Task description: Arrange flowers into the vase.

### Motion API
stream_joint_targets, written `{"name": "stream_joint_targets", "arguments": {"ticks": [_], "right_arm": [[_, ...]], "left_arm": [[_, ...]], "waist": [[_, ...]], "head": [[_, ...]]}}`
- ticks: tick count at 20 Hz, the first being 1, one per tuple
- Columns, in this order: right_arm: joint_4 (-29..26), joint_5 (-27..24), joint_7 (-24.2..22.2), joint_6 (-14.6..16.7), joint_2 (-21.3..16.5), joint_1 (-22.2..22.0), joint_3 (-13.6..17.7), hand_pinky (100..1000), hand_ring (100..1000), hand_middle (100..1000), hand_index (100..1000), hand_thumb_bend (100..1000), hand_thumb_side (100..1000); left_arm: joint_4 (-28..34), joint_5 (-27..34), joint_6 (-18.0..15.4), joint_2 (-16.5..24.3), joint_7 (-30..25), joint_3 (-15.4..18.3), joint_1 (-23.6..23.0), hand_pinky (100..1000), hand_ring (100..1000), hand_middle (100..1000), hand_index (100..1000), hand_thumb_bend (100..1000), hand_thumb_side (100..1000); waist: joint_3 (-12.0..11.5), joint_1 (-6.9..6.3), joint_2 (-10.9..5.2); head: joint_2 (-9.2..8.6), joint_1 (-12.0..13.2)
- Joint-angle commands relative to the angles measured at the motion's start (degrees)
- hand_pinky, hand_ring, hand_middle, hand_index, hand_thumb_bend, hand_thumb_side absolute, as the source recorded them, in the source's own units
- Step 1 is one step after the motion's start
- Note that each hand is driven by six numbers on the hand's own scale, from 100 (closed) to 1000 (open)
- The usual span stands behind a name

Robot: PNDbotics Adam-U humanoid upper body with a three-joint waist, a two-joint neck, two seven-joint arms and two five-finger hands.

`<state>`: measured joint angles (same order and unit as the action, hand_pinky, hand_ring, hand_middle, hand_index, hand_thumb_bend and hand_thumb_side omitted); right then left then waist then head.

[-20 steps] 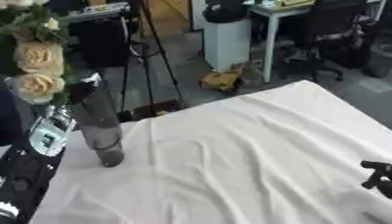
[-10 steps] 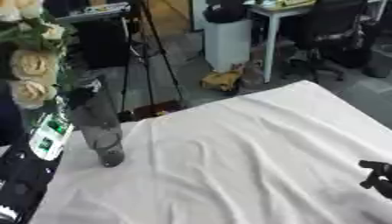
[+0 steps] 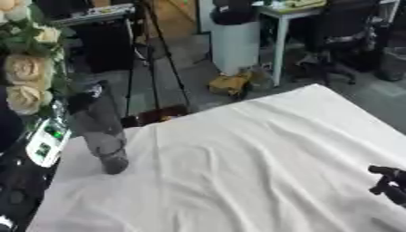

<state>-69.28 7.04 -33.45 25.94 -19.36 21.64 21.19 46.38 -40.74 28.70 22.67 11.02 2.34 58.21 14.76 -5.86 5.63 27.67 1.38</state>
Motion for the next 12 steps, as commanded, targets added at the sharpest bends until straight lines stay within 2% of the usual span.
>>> {"name": "stream_joint_targets", "arguments": {"ticks": [1,8,12], "right_arm": [[-0.99,0.25,0.20,-0.07,-0.70,0.67,0.44,696,980,455,831,661,748],[-1.15,0.36,0.30,-0.23,-0.45,0.55,0.53,696,980,454,830,660,751],[-1.19,0.49,0.41,-0.34,-0.36,0.53,0.56,696,980,453,830,661,749]], "left_arm": [[-0.04,-1.27,-0.09,1.67,-1.27,-0.05,-0.32,688,753,595,784,773,766],[0.33,-2.08,-0.45,1.48,-2.63,-0.18,-0.96,684,749,589,782,764,771],[0.88,-1.41,-0.74,1.39,-1.28,0.13,-1.11,670,747,588,780,762,754]], "waist": [[-0.23,0.55,-1.37],[-0.61,0.71,-1.55],[-0.59,0.81,-1.63]], "head": [[0.01,-0.18],[-0.04,-0.38],[-0.14,-0.43]]}}
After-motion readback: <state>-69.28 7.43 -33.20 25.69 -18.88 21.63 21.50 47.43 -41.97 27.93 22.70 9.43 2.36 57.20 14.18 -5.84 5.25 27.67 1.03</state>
